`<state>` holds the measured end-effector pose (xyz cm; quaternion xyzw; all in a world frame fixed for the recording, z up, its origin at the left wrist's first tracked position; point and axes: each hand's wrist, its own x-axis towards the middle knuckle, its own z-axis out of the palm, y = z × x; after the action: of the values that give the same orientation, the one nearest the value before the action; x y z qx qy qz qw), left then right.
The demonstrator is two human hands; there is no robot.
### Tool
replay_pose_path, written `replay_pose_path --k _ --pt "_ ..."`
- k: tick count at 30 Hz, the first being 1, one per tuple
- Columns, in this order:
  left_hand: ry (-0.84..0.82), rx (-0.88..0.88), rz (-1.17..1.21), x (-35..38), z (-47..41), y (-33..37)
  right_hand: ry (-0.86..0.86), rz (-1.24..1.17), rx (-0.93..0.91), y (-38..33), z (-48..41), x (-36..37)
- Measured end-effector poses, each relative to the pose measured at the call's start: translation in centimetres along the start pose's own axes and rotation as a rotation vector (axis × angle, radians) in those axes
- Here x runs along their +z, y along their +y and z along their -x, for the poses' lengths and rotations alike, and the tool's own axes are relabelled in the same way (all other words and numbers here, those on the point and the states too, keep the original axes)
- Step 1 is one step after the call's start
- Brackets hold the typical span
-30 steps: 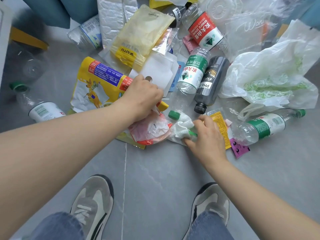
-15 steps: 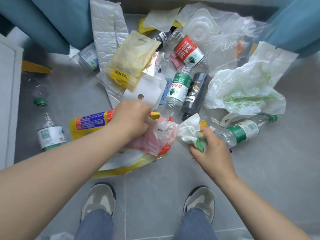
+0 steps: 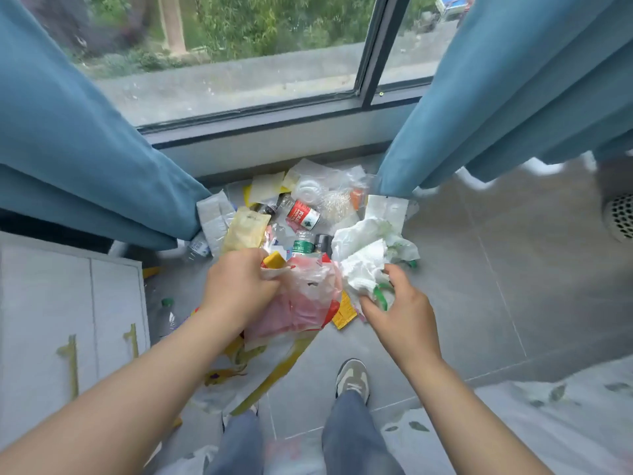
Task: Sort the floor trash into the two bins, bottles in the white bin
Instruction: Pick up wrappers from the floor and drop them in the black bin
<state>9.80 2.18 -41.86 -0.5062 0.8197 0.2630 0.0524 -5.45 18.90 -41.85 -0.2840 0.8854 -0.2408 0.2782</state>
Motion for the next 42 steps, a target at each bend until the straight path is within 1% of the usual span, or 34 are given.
replay_pose_path --k 2,4,6,9,14,18,22,27,30,34,38,42 --pt "-0.004 -0.014 0.026 -4.0 1.5 2.8 0.043 -0.006 0.025 -2.5 1.4 -4.0" --pt "0.016 -0.028 0.103 -8.1 3.8 5.3 0.099 -0.065 0.094 -5.6 3.7 -8.2" --pt "0.061 0.011 0.157 -12.2 5.4 8.2 0.183 -0.157 0.131 -8.9 5.6 -12.7" --pt "0.095 0.040 0.224 -17.7 8.6 11.9 0.325 -0.256 0.174 -12.0 8.6 -18.0" --pt "0.137 0.070 0.405 -25.1 13.6 17.6 0.493 -0.345 0.186 -15.9 14.4 -26.1" --pt "0.136 0.133 0.452 -29.0 16.2 22.6 0.604 -0.373 0.183 -16.8 17.5 -31.8" --pt "0.096 0.214 0.487 -30.8 16.6 29.5 0.679 -0.423 0.200 -16.6 18.0 -37.8" --pt "0.117 0.350 0.589 -32.1 18.0 40.2 0.791 -0.482 0.192 -13.9 18.4 -46.7" --pt "0.124 0.424 0.649 -31.9 19.4 46.2 0.880 -0.510 0.163 -11.5 18.8 -51.6" --pt "0.084 0.470 0.700 -30.7 20.7 52.6 0.943 -0.532 0.159 -8.4 19.5 -57.1" --pt "0.046 0.517 0.728 -29.7 21.9 57.6 1.009 -0.536 0.184 -5.3 20.3 -60.5" --pt "-0.026 0.541 0.740 -28.3 22.9 62.4 1.073 -0.558 0.253 -2.0 20.7 -62.9"
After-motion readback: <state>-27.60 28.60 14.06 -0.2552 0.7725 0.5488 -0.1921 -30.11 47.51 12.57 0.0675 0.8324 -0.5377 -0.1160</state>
